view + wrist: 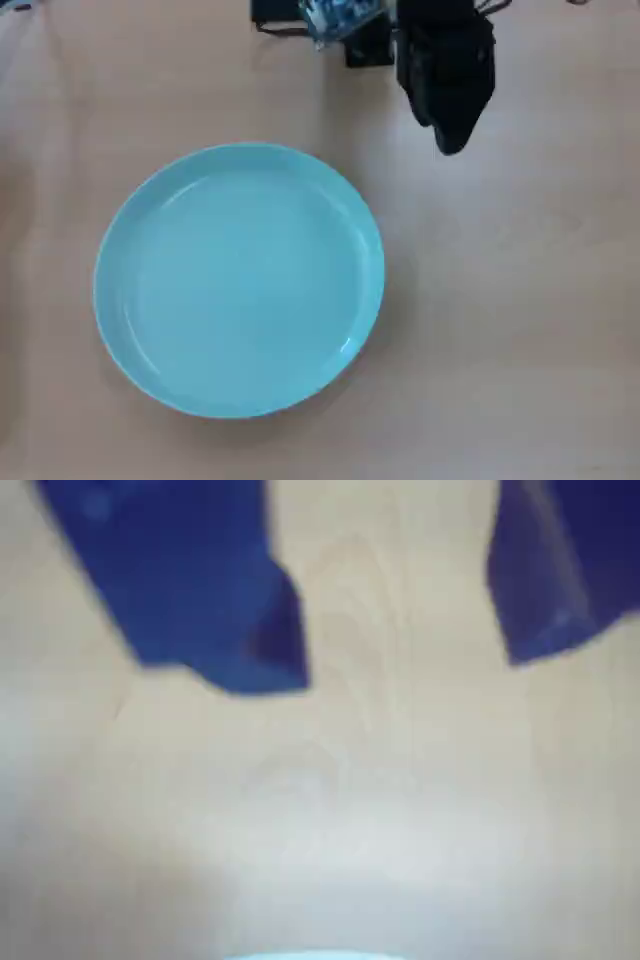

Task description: Move the green bowl from right to left

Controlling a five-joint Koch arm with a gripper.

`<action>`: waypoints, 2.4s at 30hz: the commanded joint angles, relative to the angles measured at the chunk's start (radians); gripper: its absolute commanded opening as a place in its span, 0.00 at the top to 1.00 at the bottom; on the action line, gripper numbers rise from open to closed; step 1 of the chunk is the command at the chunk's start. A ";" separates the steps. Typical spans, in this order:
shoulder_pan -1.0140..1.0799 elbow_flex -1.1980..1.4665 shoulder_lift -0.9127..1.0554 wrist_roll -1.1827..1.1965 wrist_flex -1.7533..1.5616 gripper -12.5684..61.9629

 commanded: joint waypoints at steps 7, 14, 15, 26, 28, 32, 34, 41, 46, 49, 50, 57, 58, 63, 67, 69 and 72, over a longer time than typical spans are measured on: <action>0.120 0.160 0.060 0.069 0.005 0.59; 0.121 0.166 0.060 0.078 0.006 0.59; 0.121 0.167 0.060 0.092 0.006 0.59; 0.155 0.298 0.063 0.551 0.012 0.59; 0.156 0.341 0.063 0.624 0.008 0.59; 0.163 0.402 0.058 0.716 -0.043 0.59; 0.183 0.436 0.057 0.742 -0.103 0.59; 0.247 0.495 0.052 0.910 -0.256 0.59; 0.275 0.497 -0.038 0.982 -0.304 0.59; 0.284 0.514 -0.086 0.994 -0.347 0.59; 0.290 0.522 -0.091 0.999 -0.367 0.59; 0.299 0.575 -0.095 0.999 -0.465 0.59; 0.302 0.584 -0.095 0.999 -0.483 0.59; 0.311 0.591 -0.132 0.999 -0.509 0.59; 0.325 0.592 -0.173 0.997 -0.548 0.59; 0.327 0.591 -0.175 0.996 -0.549 0.58; 0.334 0.592 -0.186 0.994 -0.574 0.59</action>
